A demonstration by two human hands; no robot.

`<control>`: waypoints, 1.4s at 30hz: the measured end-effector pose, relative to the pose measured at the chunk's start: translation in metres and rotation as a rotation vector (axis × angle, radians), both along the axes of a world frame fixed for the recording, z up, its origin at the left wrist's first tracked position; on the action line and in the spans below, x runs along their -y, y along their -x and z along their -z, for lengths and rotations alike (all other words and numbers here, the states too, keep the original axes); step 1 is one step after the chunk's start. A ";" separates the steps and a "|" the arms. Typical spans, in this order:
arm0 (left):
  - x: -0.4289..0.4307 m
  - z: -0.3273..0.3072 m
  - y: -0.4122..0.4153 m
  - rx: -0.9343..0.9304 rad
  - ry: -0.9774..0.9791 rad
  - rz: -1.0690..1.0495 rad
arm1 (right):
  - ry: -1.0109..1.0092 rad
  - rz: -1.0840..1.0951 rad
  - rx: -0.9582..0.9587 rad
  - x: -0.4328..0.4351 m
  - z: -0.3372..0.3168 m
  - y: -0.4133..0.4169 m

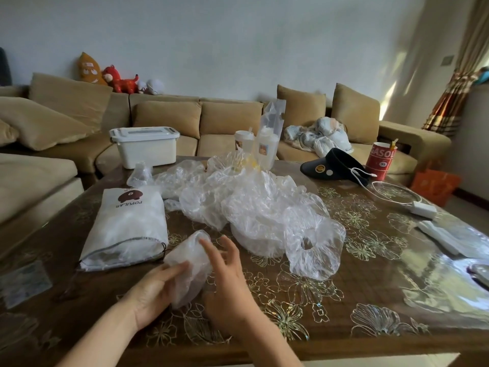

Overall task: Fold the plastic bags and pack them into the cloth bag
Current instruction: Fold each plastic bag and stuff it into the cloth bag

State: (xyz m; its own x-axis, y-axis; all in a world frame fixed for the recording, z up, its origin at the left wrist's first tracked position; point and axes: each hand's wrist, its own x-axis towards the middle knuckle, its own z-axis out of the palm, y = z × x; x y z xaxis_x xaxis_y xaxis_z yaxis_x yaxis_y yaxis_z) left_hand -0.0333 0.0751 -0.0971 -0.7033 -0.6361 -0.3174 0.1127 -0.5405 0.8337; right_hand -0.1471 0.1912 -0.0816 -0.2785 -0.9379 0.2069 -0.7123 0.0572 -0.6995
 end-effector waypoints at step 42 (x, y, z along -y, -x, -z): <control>-0.020 -0.009 0.010 0.008 0.071 -0.147 | 0.033 0.247 0.668 0.023 0.004 0.026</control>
State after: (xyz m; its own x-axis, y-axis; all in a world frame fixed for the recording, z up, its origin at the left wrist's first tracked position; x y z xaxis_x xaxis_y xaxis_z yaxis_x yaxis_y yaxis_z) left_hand -0.0437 0.0948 -0.0877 -0.5987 -0.7529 -0.2732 0.1789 -0.4582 0.8707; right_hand -0.1731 0.1677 -0.0859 -0.5593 -0.8272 -0.0548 -0.1002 0.1330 -0.9860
